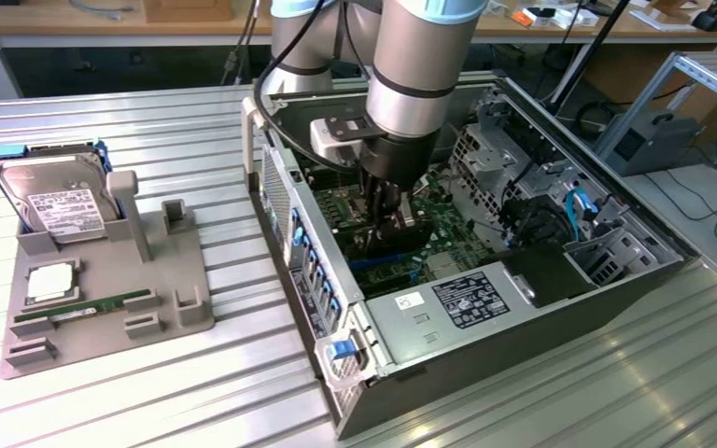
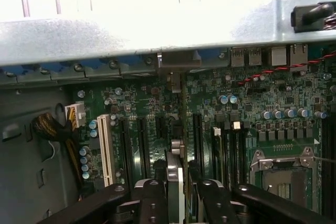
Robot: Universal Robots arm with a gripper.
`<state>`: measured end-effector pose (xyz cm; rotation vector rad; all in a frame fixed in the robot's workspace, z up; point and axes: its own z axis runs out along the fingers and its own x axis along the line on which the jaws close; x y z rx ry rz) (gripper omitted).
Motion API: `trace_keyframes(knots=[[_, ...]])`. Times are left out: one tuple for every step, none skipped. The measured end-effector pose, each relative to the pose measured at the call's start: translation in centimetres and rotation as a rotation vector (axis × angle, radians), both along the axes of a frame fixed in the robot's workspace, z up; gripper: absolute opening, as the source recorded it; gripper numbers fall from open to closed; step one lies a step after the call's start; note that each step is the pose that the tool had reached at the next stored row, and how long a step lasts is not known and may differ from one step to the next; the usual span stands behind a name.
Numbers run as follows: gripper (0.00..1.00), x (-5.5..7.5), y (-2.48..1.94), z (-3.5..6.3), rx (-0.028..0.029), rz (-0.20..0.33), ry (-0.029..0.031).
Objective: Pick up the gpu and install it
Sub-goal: 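Insert the gpu into the slot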
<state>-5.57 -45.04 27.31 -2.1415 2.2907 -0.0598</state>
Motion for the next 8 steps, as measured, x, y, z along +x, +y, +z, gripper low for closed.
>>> trace_keyframes(knots=[[0.27, 0.0, 0.0, -0.05, 0.0, 0.0, 0.0], [0.27, 0.0, 0.0, -0.08, -0.0001, 0.0, 0.0001], [0.27, 0.0, 0.0, -0.16, 0.0, 0.0, 0.0], [0.27, 0.0, 0.0, -0.19, -0.0001, 0.0, 0.0], [0.27, 0.0, 0.0, -0.22, -0.0002, 0.0, 0.0001], [0.27, 0.0, 0.0, -0.3, -0.0001, 0.0, 0.0], [0.27, 0.0, 0.0, -0.32, -0.0001, 0.0, 0.0001], [0.27, 0.0, 0.0, -0.33, 0.0, 0.0, 0.0]])
